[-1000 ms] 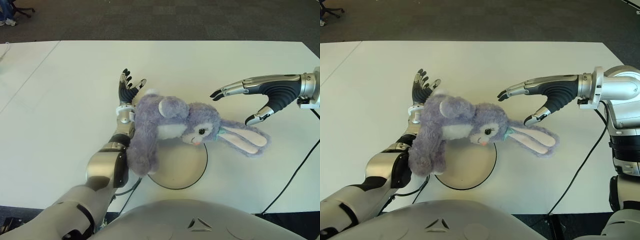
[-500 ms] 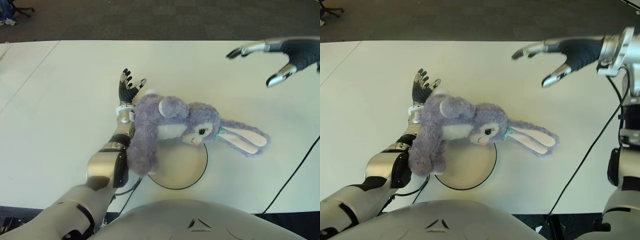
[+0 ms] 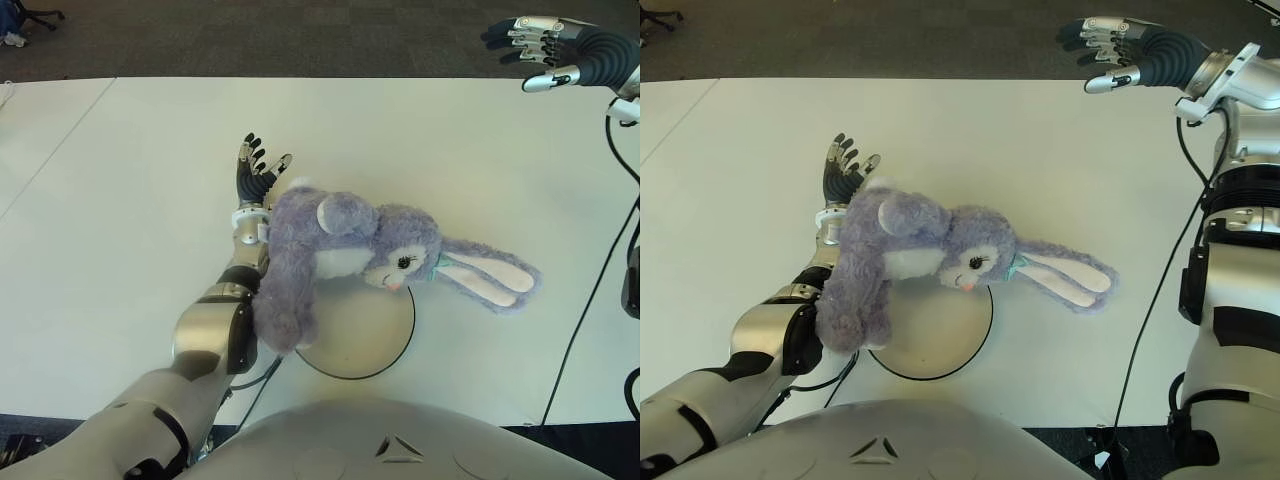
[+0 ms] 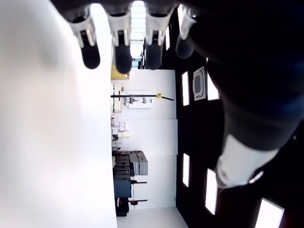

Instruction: Put the doll into the plate.

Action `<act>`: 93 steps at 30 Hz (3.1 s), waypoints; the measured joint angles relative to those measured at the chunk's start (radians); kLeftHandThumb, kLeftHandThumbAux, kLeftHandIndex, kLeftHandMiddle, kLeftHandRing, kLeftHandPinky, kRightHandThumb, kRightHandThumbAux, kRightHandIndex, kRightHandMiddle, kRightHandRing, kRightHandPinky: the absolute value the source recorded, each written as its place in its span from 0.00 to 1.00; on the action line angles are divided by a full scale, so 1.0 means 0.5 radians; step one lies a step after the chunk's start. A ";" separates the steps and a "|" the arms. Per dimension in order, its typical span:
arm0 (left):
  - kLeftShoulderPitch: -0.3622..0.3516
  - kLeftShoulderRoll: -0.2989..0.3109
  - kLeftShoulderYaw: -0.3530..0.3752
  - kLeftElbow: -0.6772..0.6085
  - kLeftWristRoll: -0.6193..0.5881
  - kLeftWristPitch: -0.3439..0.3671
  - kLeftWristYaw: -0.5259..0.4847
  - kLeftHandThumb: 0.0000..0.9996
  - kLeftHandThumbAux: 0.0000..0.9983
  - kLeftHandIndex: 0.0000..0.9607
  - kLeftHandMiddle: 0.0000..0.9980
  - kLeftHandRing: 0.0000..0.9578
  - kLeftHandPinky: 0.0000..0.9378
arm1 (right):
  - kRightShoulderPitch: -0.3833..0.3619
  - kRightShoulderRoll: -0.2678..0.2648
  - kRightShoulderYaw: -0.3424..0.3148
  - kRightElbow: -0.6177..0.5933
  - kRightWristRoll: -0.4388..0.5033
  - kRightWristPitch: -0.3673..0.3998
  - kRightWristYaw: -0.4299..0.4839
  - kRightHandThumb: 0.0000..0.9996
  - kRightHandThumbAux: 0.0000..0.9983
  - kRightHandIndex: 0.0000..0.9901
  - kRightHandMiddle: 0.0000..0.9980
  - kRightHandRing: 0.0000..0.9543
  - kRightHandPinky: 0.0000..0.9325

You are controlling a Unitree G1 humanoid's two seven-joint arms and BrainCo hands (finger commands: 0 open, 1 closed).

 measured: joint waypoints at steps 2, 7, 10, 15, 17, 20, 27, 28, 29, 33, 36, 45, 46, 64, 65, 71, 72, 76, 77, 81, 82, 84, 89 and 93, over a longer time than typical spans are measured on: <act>0.001 0.000 0.000 0.000 0.000 0.000 0.000 0.08 0.76 0.08 0.13 0.14 0.16 | -0.026 0.040 -0.002 0.150 -0.028 0.001 -0.133 0.02 0.64 0.06 0.05 0.02 0.02; 0.020 -0.001 0.002 0.007 -0.001 0.008 0.000 0.11 0.76 0.08 0.13 0.13 0.15 | -0.055 0.134 -0.023 0.505 -0.100 0.024 -0.543 0.00 0.71 0.07 0.07 0.04 0.05; 0.024 -0.002 0.003 0.010 -0.003 0.012 -0.004 0.11 0.76 0.08 0.12 0.13 0.14 | -0.050 0.199 -0.091 0.695 -0.113 0.114 -0.791 0.00 0.72 0.08 0.08 0.05 0.06; 0.024 0.000 0.005 0.013 -0.003 0.020 -0.015 0.10 0.77 0.07 0.12 0.12 0.15 | -0.002 0.292 -0.200 0.848 -0.113 0.256 -1.040 0.00 0.73 0.10 0.10 0.07 0.07; 0.024 0.002 0.004 0.013 -0.002 0.033 -0.015 0.08 0.77 0.07 0.11 0.12 0.14 | 0.026 0.333 -0.241 0.865 -0.111 0.289 -1.095 0.00 0.74 0.11 0.11 0.08 0.09; 0.023 0.005 0.002 0.013 -0.001 0.051 -0.015 0.08 0.77 0.06 0.11 0.12 0.14 | 0.067 0.404 -0.290 0.875 -0.111 0.327 -1.165 0.00 0.74 0.11 0.12 0.09 0.10; 0.021 0.004 0.005 0.012 -0.004 0.053 -0.015 0.06 0.77 0.06 0.11 0.11 0.13 | 0.165 0.552 -0.351 0.881 -0.119 0.351 -1.258 0.00 0.75 0.10 0.11 0.09 0.09; 0.021 0.004 0.006 0.012 -0.004 0.051 -0.015 0.06 0.77 0.06 0.11 0.12 0.15 | 0.181 0.570 -0.351 0.881 -0.126 0.351 -1.269 0.00 0.75 0.09 0.10 0.09 0.08; 0.021 0.005 0.007 0.012 -0.004 0.049 -0.015 0.06 0.77 0.06 0.11 0.12 0.15 | 0.203 0.595 -0.347 0.881 -0.144 0.351 -1.281 0.00 0.76 0.09 0.10 0.09 0.08; 0.022 0.005 0.007 0.012 -0.004 0.048 -0.016 0.07 0.77 0.06 0.11 0.13 0.15 | 0.262 0.657 -0.314 0.882 -0.210 0.350 -1.305 0.00 0.75 0.07 0.08 0.07 0.06; 0.022 0.008 0.007 0.012 -0.004 0.047 -0.017 0.07 0.77 0.06 0.12 0.13 0.15 | 0.284 0.701 -0.290 0.885 -0.268 0.350 -1.333 0.00 0.74 0.07 0.08 0.07 0.07; 0.028 0.015 0.007 0.012 -0.004 0.024 -0.042 0.09 0.76 0.07 0.12 0.12 0.14 | 0.264 0.818 -0.225 0.884 -0.405 0.337 -1.489 0.00 0.71 0.08 0.08 0.07 0.08; 0.029 0.016 0.007 0.012 -0.004 0.019 -0.047 0.09 0.76 0.07 0.12 0.12 0.14 | 0.261 0.830 -0.222 0.884 -0.416 0.336 -1.504 0.00 0.71 0.08 0.09 0.08 0.09; 0.041 0.042 0.023 0.011 -0.044 -0.029 -0.088 0.07 0.77 0.08 0.11 0.11 0.12 | 0.277 0.977 -0.255 0.884 -0.462 0.249 -1.704 0.00 0.78 0.17 0.18 0.15 0.15; 0.041 0.043 0.023 0.011 -0.044 -0.030 -0.087 0.07 0.77 0.07 0.11 0.11 0.13 | 0.279 0.985 -0.255 0.884 -0.465 0.239 -1.728 0.00 0.79 0.18 0.19 0.16 0.16; 0.041 0.045 0.022 0.010 -0.044 -0.030 -0.087 0.04 0.78 0.07 0.11 0.11 0.13 | 0.284 1.016 -0.250 0.884 -0.477 0.212 -1.844 0.00 0.77 0.21 0.22 0.18 0.16; 0.041 0.046 0.022 0.010 -0.044 -0.030 -0.088 0.04 0.78 0.07 0.11 0.11 0.13 | 0.284 1.019 -0.251 0.884 -0.477 0.210 -1.861 0.00 0.77 0.22 0.22 0.18 0.16; 0.042 0.051 0.023 0.010 -0.045 -0.031 -0.088 0.04 0.78 0.07 0.11 0.11 0.12 | 0.284 1.027 -0.255 0.884 -0.476 0.192 -1.921 0.00 0.76 0.22 0.23 0.19 0.16; 0.042 0.052 0.023 0.010 -0.045 -0.031 -0.089 0.04 0.78 0.07 0.10 0.11 0.12 | 0.284 1.031 -0.257 0.883 -0.475 0.186 -1.934 0.00 0.76 0.23 0.23 0.20 0.16; 0.045 0.061 0.026 0.010 -0.048 -0.031 -0.113 0.03 0.78 0.07 0.10 0.11 0.12 | 0.284 1.058 -0.267 0.881 -0.469 0.142 -1.996 0.00 0.75 0.23 0.24 0.20 0.16; 0.045 0.064 0.027 0.010 -0.049 -0.030 -0.117 0.03 0.78 0.07 0.10 0.11 0.12 | 0.285 1.069 -0.271 0.879 -0.468 0.125 -2.011 0.00 0.75 0.23 0.24 0.20 0.16; 0.046 0.068 0.027 0.010 -0.051 -0.031 -0.121 0.03 0.78 0.07 0.10 0.11 0.12 | 0.290 1.095 -0.276 0.869 -0.465 0.081 -2.042 0.00 0.72 0.24 0.25 0.21 0.15; 0.047 0.079 0.032 0.010 -0.061 -0.030 -0.132 0.03 0.78 0.08 0.11 0.11 0.12 | 0.320 1.170 -0.293 0.831 -0.464 -0.081 -2.127 0.00 0.70 0.25 0.26 0.22 0.15; 0.049 0.088 0.041 0.010 -0.072 -0.031 -0.146 0.03 0.78 0.09 0.11 0.11 0.13 | 0.351 1.212 -0.287 0.801 -0.476 -0.201 -2.215 0.00 0.68 0.26 0.27 0.22 0.14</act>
